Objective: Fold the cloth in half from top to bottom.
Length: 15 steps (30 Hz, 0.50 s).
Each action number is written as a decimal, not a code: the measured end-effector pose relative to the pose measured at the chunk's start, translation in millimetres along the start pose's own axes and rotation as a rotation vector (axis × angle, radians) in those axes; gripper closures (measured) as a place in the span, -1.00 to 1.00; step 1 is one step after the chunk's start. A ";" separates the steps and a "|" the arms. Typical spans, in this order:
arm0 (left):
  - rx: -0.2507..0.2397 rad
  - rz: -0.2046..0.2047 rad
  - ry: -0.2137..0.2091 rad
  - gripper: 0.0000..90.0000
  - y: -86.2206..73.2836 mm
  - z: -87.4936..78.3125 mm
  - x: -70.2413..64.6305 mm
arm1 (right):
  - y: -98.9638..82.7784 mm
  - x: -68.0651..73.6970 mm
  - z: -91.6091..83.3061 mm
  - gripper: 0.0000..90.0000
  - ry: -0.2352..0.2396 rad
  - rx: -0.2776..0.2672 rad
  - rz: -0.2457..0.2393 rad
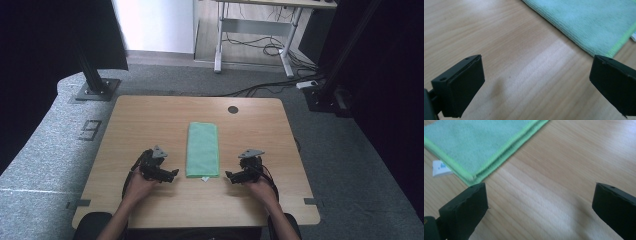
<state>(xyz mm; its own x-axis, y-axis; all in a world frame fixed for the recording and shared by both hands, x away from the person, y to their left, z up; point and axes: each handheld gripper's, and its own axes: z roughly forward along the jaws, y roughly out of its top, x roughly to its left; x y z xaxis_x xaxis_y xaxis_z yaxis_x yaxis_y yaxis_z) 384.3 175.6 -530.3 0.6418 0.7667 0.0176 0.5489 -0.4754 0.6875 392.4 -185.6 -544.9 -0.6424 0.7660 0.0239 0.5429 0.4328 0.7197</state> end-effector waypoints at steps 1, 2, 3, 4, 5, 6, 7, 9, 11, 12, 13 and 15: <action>0.000 0.000 0.000 -1.00 0.0 0.0 0.0 | 2.3 0.3 0.9 -1.00 0.003 -0.004 -0.001; -0.006 -0.003 0.003 -1.00 3.7 2.6 0.1 | 4.8 0.7 1.9 -1.00 0.006 -0.008 0.001; -0.006 -0.003 0.003 -1.00 3.7 2.6 0.1 | 4.8 0.7 1.9 -1.00 0.006 -0.008 0.001; -0.009 -0.003 0.004 -1.00 6.5 4.3 -0.2 | 7.4 1.2 2.9 -0.99 0.009 -0.010 -0.001; -0.011 -0.004 0.005 -1.00 8.3 5.6 -0.4 | 12.7 2.7 4.9 -1.00 0.011 -0.013 -0.006; -0.014 -0.004 0.003 -1.00 10.8 7.3 -0.6 | 12.7 2.7 4.9 -1.00 0.011 -0.013 -0.006; -0.018 -0.007 -0.002 -1.00 13.3 9.5 -1.2 | 18.5 5.0 7.3 -1.00 0.013 -0.013 -0.010; -0.021 -0.008 -0.002 -1.00 18.2 14.5 -2.8 | 24.3 7.2 10.3 -1.00 0.014 -0.016 -0.022; -0.022 -0.004 -0.006 -1.00 22.7 20.2 -4.8 | 27.3 8.5 12.0 -1.00 0.016 -0.017 -0.026; -0.020 0.001 -0.006 -1.00 24.7 23.3 -5.8 | 30.1 9.9 13.8 -1.00 0.017 -0.017 -0.028; -0.012 0.014 0.002 -1.00 28.5 28.6 -6.8 | 36.1 12.4 17.8 -1.00 0.016 -0.018 -0.039; -0.010 0.017 0.006 -1.00 30.3 30.7 -6.9 | 38.0 13.5 19.1 -1.00 0.016 -0.017 -0.038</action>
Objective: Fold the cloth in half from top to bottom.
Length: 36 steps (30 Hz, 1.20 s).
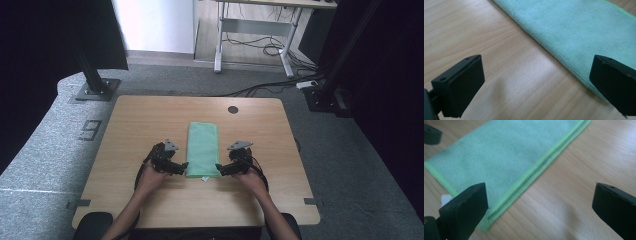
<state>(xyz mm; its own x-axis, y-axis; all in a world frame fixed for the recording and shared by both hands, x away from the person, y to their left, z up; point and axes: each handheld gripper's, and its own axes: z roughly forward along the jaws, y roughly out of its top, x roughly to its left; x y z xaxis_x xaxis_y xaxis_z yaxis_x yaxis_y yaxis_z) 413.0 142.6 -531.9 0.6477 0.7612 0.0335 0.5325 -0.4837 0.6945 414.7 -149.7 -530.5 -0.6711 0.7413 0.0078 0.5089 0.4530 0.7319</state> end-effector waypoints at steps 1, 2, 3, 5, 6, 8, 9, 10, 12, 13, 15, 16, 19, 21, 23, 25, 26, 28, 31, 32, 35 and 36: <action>0.002 0.002 0.002 -1.00 2.2 2.5 0.2 | 2.4 0.8 1.9 -1.00 0.001 -0.001 -0.005; 0.002 0.009 0.006 -1.00 3.9 4.0 0.7 | 7.1 2.6 6.1 -0.99 0.003 0.000 -0.007; 0.000 0.009 0.012 -1.00 5.1 5.3 0.5 | 7.1 2.6 6.1 -0.99 0.003 0.000 -0.007; 0.002 0.010 0.015 -1.00 7.5 8.7 0.2 | 9.8 3.5 10.1 -0.99 0.000 0.004 -0.012; 0.007 0.014 0.017 -1.00 8.5 10.7 -0.1 | 10.9 3.9 12.6 -0.99 -0.001 0.008 -0.014; 0.032 0.034 0.030 -1.00 9.0 17.9 -2.0 | 11.8 4.9 20.7 -0.99 -0.008 0.024 -0.018; 0.032 0.034 0.030 -1.00 9.0 17.9 -2.0 | 11.4 5.1 23.1 -0.98 -0.012 0.031 -0.023; 0.043 0.043 0.035 -1.00 8.3 20.1 -2.5 | 11.4 5.1 23.1 -0.98 -0.012 0.031 -0.023; 0.041 0.029 0.026 -1.00 6.4 22.9 -2.7 | 9.5 5.8 27.8 -0.97 -0.030 0.049 -0.035; 0.040 0.022 0.024 -1.00 5.8 22.9 -2.4 | 8.1 6.0 29.2 -0.97 -0.033 0.058 -0.043; 0.036 0.009 0.022 -1.00 3.5 22.1 -2.0 | 4.9 6.3 30.2 -0.95 -0.029 0.061 -0.038; 0.037 0.008 0.021 -1.00 2.9 21.5 -2.0 | 4.0 6.5 29.6 -0.94 -0.026 0.062 -0.026; 0.042 0.011 0.017 -1.00 0.8 19.0 -3.7 | 1.7 8.4 27.5 -0.94 -0.019 0.069 -0.022; 0.042 0.012 0.013 -0.99 -1.8 16.5 -5.9 | -0.6 11.3 25.4 -0.92 -0.013 0.068 -0.025; 0.036 0.010 0.004 -0.98 -5.3 14.1 -7.8 | -3.2 14.7 23.0 -0.91 -0.010 0.066 -0.025; 0.034 0.002 -0.006 -0.98 -9.0 11.4 -9.4 | -6.1 18.7 20.1 -0.89 -0.006 0.064 -0.027; 0.032 -0.001 -0.010 -0.98 -11.0 10.1 -10.5 | -8.8 22.8 17.1 -0.88 0.000 0.064 -0.037; 0.031 -0.004 -0.018 -0.98 -15.0 6.8 -13.2 | -10.1 24.9 15.6 -0.88 0.001 0.064 -0.041; 0.035 0.000 -0.028 -0.98 -21.2 0.2 -19.4 | -13.9 31.8 10.8 -0.88 0.009 0.068 -0.058; 0.035 0.004 -0.033 -0.97 -23.8 -2.7 -21.8 | -15.6 34.5 8.9 -0.88 0.012 0.067 -0.066; 0.048 0.005 -0.052 -0.96 -28.3 -8.0 -25.5 | -21.1 43.6 3.1 -0.88 0.014 0.064 -0.080; 0.061 0.013 -0.065 -0.96 -28.6 -11.0 -26.6 | -22.4 45.9 1.5 -0.87 0.018 0.064 -0.086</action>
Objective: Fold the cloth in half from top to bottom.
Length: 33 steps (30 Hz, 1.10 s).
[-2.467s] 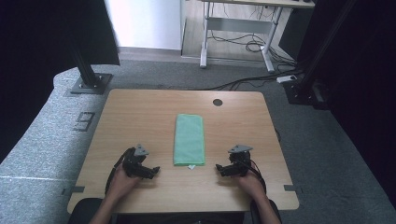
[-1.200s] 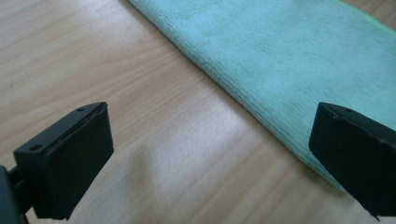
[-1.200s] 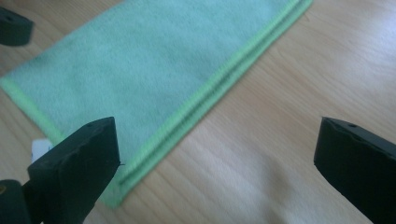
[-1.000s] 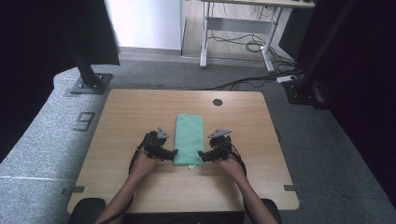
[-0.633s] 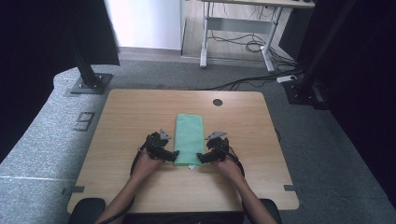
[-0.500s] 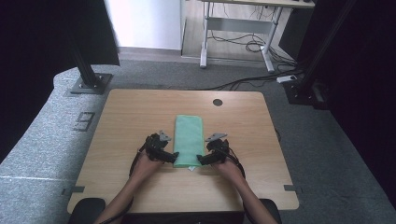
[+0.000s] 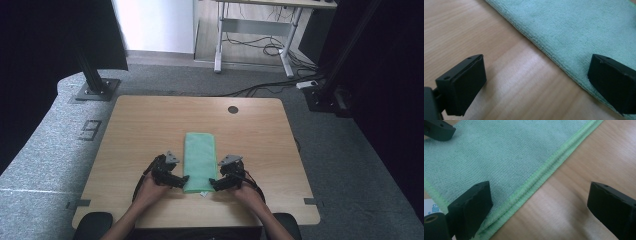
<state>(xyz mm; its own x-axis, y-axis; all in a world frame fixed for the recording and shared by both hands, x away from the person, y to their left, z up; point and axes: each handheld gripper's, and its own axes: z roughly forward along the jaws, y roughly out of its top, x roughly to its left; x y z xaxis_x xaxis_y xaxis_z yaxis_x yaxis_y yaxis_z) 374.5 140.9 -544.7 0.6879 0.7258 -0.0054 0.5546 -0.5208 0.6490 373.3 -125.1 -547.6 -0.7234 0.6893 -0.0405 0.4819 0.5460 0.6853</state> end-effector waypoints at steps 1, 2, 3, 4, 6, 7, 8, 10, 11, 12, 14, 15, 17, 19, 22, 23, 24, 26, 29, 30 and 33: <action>0.000 0.000 0.000 -0.99 0.0 0.0 0.0 | 0.0 0.0 0.0 -0.87 0.000 0.000 0.000; 0.007 0.011 0.004 -1.00 1.4 -1.3 0.2 | -1.7 4.3 -2.6 -0.83 0.000 0.001 -0.004; 0.004 0.023 0.016 -1.00 3.5 -2.6 0.9 | -1.7 4.3 -2.6 -0.83 0.000 0.001 -0.004; -0.004 0.034 0.034 -1.00 7.0 -4.0 2.8 | -3.3 7.2 -5.1 -0.79 -0.002 -0.002 -0.009; -0.017 0.030 0.049 -1.00 12.6 -4.6 6.7 | -3.7 8.1 -5.9 -0.79 0.000 0.000 -0.010; -0.027 0.022 0.054 -1.00 15.9 -4.2 9.3 | -4.5 9.1 -6.7 -0.79 0.000 -0.001 -0.012; -0.039 0.016 0.063 -1.00 19.7 -2.5 12.7 | -5.3 9.7 -7.7 -0.78 0.002 0.003 -0.013; -0.044 0.009 0.075 -0.99 24.3 1.4 17.0 | -7.1 10.4 -9.1 -0.78 0.009 0.003 -0.007; -0.047 0.002 0.079 -0.99 26.1 4.2 18.8 | -8.2 10.6 -9.7 -0.78 0.014 0.002 -0.004; -0.046 -0.005 0.076 -0.99 27.2 7.3 20.0 | -9.3 11.0 -10.6 -0.78 0.017 0.004 0.002; -0.027 -0.001 0.072 -0.99 27.2 13.8 19.7 | -11.4 11.7 -12.2 -0.78 0.026 0.005 0.007; -0.007 0.016 0.081 -0.99 25.9 17.9 18.2 | -12.4 11.7 -13.1 -0.78 0.031 0.005 0.006; -0.010 0.011 0.071 -0.99 23.5 20.2 17.7 | -13.8 11.5 -13.8 -0.78 0.040 0.007 0.015; -0.018 -0.005 0.066 -0.99 21.9 20.5 18.1 | -13.6 11.1 -13.5 -0.78 0.043 0.009 0.019; -0.034 -0.029 0.046 -0.98 18.9 21.2 20.4 | -9.6 7.5 -12.2 -0.79 0.064 0.032 0.022; -0.034 -0.029 0.046 -0.98 18.9 21.2 20.4 | -9.6 7.5 -12.2 -0.79 0.064 0.032 0.022; -0.028 -0.038 0.036 -0.98 18.9 21.3 21.8 | -8.0 6.2 -11.9 -0.79 0.066 0.033 0.022; -0.026 -0.042 0.033 -0.97 19.0 21.5 22.2 | -1.6 0.4 -10.6 -0.78 0.041 0.023 0.023; -0.024 -0.049 0.030 -0.98 19.0 21.5 22.6 | 7.6 -9.3 -8.7 -0.78 0.017 0.018 0.019; -0.024 -0.051 0.031 -0.98 18.9 21.6 22.6 | 11.4 -12.9 -8.1 -0.78 0.011 0.011 0.025; -0.024 -0.052 0.031 -0.98 18.8 21.5 22.6 | 19.6 -20.7 -6.5 -0.78 0.010 -0.003 0.039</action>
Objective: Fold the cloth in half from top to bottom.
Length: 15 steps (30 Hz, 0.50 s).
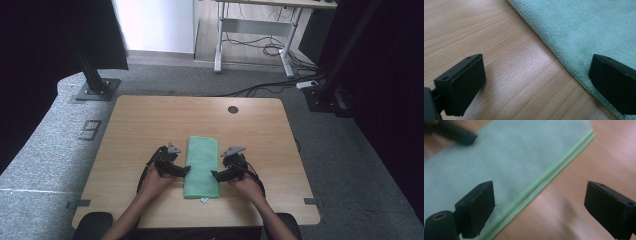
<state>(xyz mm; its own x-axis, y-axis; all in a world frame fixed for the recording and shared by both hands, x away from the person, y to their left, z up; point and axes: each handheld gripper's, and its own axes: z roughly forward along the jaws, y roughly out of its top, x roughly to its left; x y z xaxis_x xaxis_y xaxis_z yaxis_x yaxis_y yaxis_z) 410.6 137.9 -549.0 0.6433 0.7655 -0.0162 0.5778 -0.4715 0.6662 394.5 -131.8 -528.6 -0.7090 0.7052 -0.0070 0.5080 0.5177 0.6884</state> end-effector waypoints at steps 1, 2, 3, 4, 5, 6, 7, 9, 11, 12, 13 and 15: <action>0.000 0.000 0.000 -0.98 0.0 0.0 0.0 | 5.5 -4.7 1.4 -0.78 -0.006 -0.008 0.007; 0.000 0.000 0.000 -0.98 0.0 0.0 0.0 | 9.8 -8.7 2.8 -0.78 -0.007 -0.015 0.012; 0.001 0.001 0.000 -0.98 0.0 -0.1 0.1 | 14.0 -12.5 4.3 -0.78 -0.009 -0.015 0.023; 0.001 0.001 0.000 -0.98 0.0 0.0 0.1 | 18.1 -16.3 6.4 -0.76 -0.014 -0.016 0.031; 0.001 0.000 0.000 -0.98 0.0 0.0 0.1 | 24.3 -22.8 9.6 -0.70 -0.025 -0.019 0.039; 0.001 0.000 -0.001 -0.98 0.0 -0.1 0.1 | 24.3 -22.8 9.6 -0.70 -0.025 -0.019 0.039; 0.000 -0.001 0.000 -0.98 0.0 0.0 0.0 | 27.5 -26.2 11.7 -0.69 -0.033 -0.020 0.047; 0.000 -0.002 0.000 -0.98 0.0 0.0 -0.1 | 36.0 -35.7 17.6 -0.56 -0.049 -0.021 0.063; 0.000 -0.001 0.000 -0.98 0.0 0.0 0.0 | 38.4 -38.5 19.5 -0.51 -0.052 -0.024 0.070; 0.000 -0.001 0.001 -0.98 0.0 0.0 -0.1 | 41.5 -41.8 22.1 -0.45 -0.054 -0.023 0.077; 0.000 -0.001 0.000 -0.98 0.0 0.0 0.0 | 46.4 -46.1 26.1 -0.32 -0.053 -0.019 0.074; -0.001 -0.003 0.000 -0.98 0.0 0.1 -0.2 | 48.2 -47.6 27.6 -0.27 -0.051 -0.020 0.072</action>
<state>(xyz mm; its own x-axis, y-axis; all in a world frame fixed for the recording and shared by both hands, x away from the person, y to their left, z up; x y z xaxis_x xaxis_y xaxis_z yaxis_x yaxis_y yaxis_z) 410.6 137.7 -549.1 0.6415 0.7670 -0.0178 0.5790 -0.4687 0.6671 466.2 -127.0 -515.1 -0.6448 0.7643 0.0067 0.5467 0.4551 0.7029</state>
